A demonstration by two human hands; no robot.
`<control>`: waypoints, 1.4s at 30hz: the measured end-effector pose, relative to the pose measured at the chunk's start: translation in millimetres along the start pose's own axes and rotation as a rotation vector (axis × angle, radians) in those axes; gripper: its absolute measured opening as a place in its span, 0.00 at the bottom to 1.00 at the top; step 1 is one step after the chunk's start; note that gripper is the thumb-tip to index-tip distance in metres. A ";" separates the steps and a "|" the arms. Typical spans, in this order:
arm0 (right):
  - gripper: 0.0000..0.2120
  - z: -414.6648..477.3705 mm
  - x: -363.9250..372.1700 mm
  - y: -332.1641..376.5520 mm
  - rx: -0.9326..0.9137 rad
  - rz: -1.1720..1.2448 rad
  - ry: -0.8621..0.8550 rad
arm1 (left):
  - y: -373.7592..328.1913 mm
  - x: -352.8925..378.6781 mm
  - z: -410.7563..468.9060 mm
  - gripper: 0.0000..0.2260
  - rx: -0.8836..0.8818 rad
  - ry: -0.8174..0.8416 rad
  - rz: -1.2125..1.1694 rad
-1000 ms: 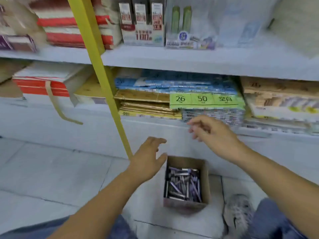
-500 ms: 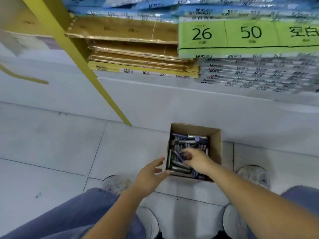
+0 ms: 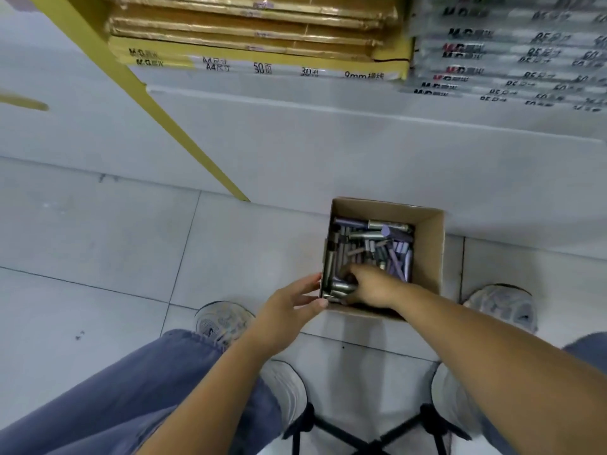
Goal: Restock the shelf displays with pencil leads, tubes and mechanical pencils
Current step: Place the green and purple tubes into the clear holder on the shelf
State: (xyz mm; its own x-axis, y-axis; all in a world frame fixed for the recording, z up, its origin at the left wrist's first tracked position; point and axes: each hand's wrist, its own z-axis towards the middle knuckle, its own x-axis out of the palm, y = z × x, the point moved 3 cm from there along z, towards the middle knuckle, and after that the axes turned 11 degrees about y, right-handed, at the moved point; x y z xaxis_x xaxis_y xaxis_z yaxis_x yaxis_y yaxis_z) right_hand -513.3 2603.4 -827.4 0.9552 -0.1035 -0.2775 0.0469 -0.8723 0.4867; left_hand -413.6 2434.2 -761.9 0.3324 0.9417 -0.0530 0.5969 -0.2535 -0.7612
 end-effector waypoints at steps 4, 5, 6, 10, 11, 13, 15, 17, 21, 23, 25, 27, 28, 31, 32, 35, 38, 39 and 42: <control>0.31 0.8 0.1 -2.0 0.023 0.046 0.088 | 0.5 0.5 -0.2 0.21 0.002 0.021 0.028; 0.31 0.6 -0.4 -1.7 0.026 0.050 0.101 | 0.5 0.6 -0.6 0.21 0.004 0.025 0.038; 0.32 0.6 -1.4 -1.4 0.030 0.050 0.113 | 0.7 0.6 -0.7 0.21 0.006 0.026 0.042; 0.33 2.1 -7.7 0.3 0.059 0.019 0.113 | 1.3 1.0 -0.6 0.22 0.001 0.015 0.030; 0.33 2.6 -8.5 0.7 0.064 0.022 0.118 | 1.2 1.0 -0.8 0.22 -0.003 0.012 0.024; 0.33 3.7 -8.5 0.3 0.064 0.043 0.131 | 1.2 0.7 -0.9 0.22 -0.011 0.007 0.016; 0.34 4.5 -7.8 -0.7 0.061 0.077 0.129 | 0.7 0.5 -1.1 0.22 -0.013 0.011 0.021; 0.35 5.4 -7.1 -1.9 0.054 0.106 0.130 | -0.4 0.5 -1.3 0.21 -0.005 0.009 0.023; 0.39 5.5 -8.1 -3.4 0.058 0.140 0.145 | -1.9 1.8 -0.9 0.22 -0.006 0.021 0.021; 0.39 5.2 -6.5 -2.0 0.056 0.150 0.164 | -1.8 1.7 -1.3 0.21 -0.006 0.019 0.019; 0.39 6.1 -3.8 -1.0 0.057 0.194 0.177 | -1.5 1.2 -1.6 0.21 -0.004 0.018 0.018; 0.40 5.7 -2.5 0.6 0.058 0.244 0.161 | -0.9 1.1 -1.7 0.21 -0.004 0.014 0.014; 0.41 5.1 -2.9 1.4 0.057 0.264 0.143 | -0.2 1.0 -1.5 0.21 -0.005 0.011 0.009; 0.41 0.8 -5.1 2.4 0.030 0.336 0.077 | -0.1 1.1 -1.4 0.21 -0.011 0.013 0.007; 0.39 -2.1 -5.9 2.4 0.015 0.378 0.052 | -0.6 1.5 -1.3 0.22 -0.013 0.014 0.008; 0.25 -15.5 -11.2 0.9 -0.041 0.586 -0.047 | -2.1 2.7 -1.1 0.21 -0.030 0.016 0.012; 0.13 -38.7 -22.2 4.8 -0.125 0.769 -0.176 | -9.3 3.0 -4.0 0.22 -0.058 -0.044 0.044; 0.11 -49.7 -26.1 8.6 -0.162 0.798 -0.197 | -14.8 3.0 -6.2 0.23 -0.059 -0.086 0.089; 0.10 -87.4 -39.7 28.5 -0.282 0.841 -0.220 | -44.2 4.7 -12.6 0.25 0.051 -0.155 0.141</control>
State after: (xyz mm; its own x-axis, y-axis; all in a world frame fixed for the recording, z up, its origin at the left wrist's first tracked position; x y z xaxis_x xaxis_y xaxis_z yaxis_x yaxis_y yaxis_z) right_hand -524.3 2624.4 -730.1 0.6308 -0.7662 0.1228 -0.5423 -0.3221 0.7759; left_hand -429.3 2447.0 -720.4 0.2918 0.9213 -0.2569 0.5134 -0.3775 -0.7706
